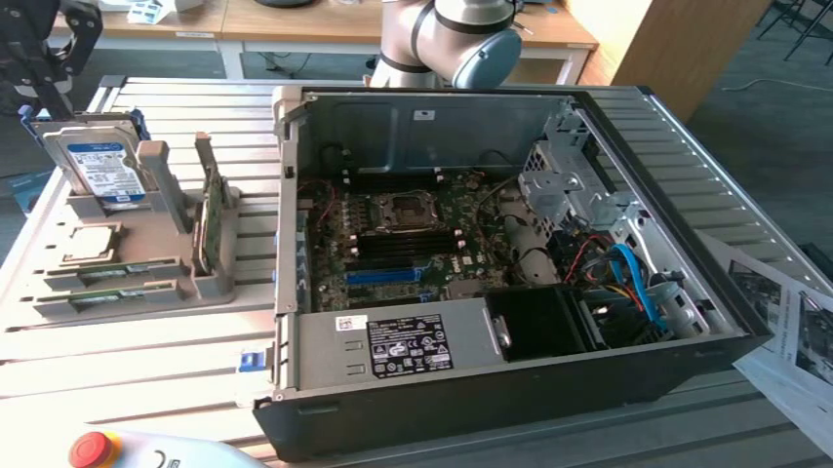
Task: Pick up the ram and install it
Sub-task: 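Pick up the ram and move it above insertion slot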
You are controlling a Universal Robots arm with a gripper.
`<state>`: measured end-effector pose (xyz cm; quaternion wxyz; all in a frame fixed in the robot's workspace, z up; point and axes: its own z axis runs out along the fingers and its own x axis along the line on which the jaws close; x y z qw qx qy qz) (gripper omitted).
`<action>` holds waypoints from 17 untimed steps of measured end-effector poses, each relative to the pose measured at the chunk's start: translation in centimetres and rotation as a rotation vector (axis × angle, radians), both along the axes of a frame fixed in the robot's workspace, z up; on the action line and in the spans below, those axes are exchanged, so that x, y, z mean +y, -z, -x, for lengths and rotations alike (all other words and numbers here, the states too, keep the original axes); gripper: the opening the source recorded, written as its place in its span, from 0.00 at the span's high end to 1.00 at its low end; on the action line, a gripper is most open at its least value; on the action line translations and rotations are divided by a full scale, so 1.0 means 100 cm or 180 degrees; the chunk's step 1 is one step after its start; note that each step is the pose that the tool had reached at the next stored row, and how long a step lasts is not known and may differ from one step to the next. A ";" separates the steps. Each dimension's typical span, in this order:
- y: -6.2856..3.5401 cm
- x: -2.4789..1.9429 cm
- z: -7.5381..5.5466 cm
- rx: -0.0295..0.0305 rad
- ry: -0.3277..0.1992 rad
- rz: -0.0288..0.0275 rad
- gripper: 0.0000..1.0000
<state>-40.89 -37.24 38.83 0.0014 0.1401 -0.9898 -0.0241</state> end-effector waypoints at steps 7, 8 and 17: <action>0.0000 -0.0001 0.000 0.0000 -0.0204 0.0000 0.89; 0.0000 0.0000 0.000 0.0000 -0.0234 0.0000 0.89; 0.0000 0.0000 0.000 0.0000 -0.0513 0.0000 0.89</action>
